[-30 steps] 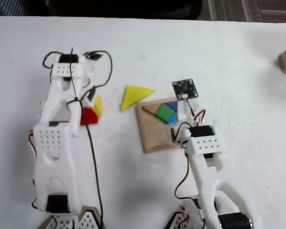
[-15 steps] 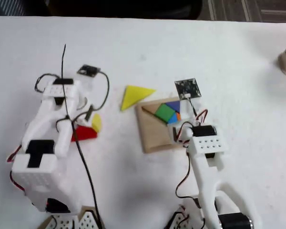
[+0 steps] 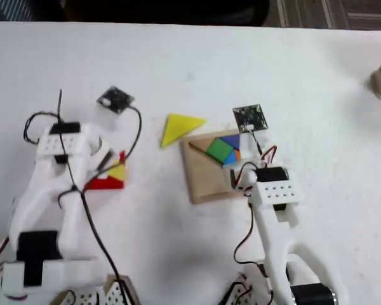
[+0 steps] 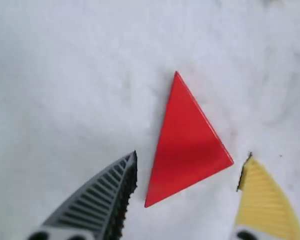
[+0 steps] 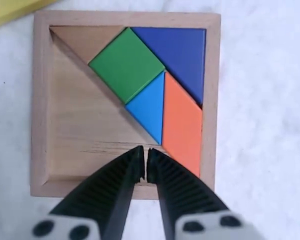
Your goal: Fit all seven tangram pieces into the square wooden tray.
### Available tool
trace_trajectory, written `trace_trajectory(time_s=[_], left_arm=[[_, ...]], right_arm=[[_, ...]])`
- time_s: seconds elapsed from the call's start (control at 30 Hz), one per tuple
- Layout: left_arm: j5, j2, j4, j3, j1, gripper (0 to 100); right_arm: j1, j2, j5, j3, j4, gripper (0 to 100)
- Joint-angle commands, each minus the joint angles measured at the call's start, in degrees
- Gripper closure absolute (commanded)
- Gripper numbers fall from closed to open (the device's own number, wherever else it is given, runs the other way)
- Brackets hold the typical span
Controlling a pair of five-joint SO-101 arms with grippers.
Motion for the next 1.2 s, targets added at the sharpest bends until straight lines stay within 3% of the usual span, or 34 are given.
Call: trace_trajectory(time_s=[0.0,0.27,0.73,1.0,1.17], left_arm=[[-3.96,-3.30,-3.08,2.73,-0.66,65],[-5.45,6.20,-11.43,1.67,-0.84,65],[-5.98,14.73,-5.98,-7.38,-2.86,66],[-9.76,15.08,-4.75,-7.74,-0.48,98],[-9.41,15.08,-4.75,-7.82,-0.92,96]], right_arm=[[0.22,-2.07,0.62,-0.88,-1.10,97.9],[0.22,-2.07,0.62,-0.88,-1.10,97.9],[0.57,-2.15,0.62,-0.79,-1.10,97.9],[0.66,-2.51,0.62,-0.79,-0.92,97.9],[0.66,-2.51,0.62,-0.79,-0.92,97.9]])
